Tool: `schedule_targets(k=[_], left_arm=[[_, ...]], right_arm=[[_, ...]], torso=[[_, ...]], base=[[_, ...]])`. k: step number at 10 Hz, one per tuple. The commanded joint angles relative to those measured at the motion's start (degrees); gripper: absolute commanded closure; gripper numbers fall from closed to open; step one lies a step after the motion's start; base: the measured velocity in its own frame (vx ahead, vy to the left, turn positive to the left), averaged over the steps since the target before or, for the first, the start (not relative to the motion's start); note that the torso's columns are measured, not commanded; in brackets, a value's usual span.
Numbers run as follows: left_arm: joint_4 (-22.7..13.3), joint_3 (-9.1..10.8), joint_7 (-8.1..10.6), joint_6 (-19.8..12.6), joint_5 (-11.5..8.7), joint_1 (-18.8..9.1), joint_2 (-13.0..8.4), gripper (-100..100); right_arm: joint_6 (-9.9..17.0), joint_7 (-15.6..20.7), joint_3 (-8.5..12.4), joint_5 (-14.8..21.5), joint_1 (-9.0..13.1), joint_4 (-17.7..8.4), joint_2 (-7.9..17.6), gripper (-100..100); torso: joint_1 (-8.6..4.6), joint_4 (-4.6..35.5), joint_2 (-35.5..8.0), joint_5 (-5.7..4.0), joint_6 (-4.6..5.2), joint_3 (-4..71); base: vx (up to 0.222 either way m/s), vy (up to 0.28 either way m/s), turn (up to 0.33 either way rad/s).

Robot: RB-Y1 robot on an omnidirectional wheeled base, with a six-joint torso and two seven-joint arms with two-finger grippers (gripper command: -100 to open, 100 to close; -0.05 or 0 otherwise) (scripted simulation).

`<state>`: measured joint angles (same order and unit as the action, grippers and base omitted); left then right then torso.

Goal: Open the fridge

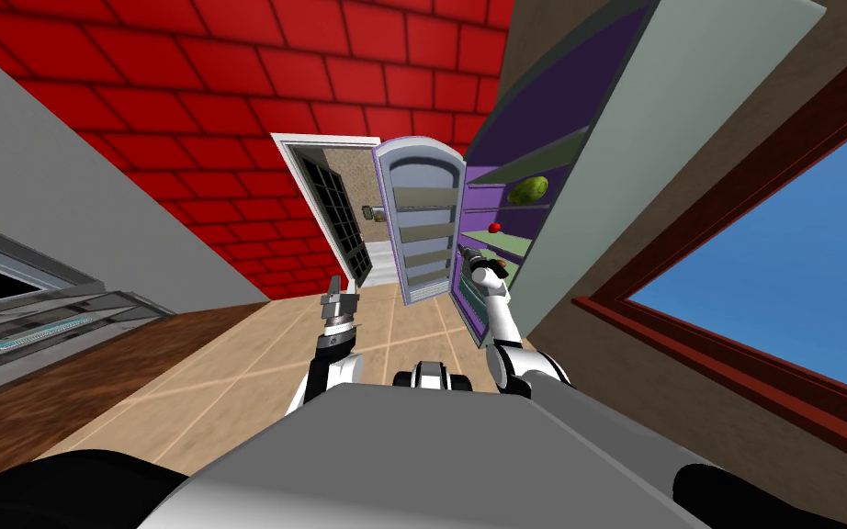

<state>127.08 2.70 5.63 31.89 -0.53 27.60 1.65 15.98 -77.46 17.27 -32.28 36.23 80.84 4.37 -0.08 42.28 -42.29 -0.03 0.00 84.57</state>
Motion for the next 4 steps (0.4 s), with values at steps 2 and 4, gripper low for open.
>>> schedule_targets(k=[2,4], left_arm=[[0.0,0.00,0.00,0.0,0.0,0.0,0.0,0],[0.0,0.00,0.00,0.0,0.0,0.0,0.0,0]], right_arm=[[0.0,0.0,0.0,0.0,0.0,0.0,0.0,0],[0.0,0.0,0.0,0.0,0.0,0.0,0.0,0]], torso=[[0.06,0.0,0.0,0.02,0.00,0.0],[0.09,0.0,0.0,0.03,0.00,0.0]], base=[[0.000,0.000,0.000],[0.000,0.000,0.000]])
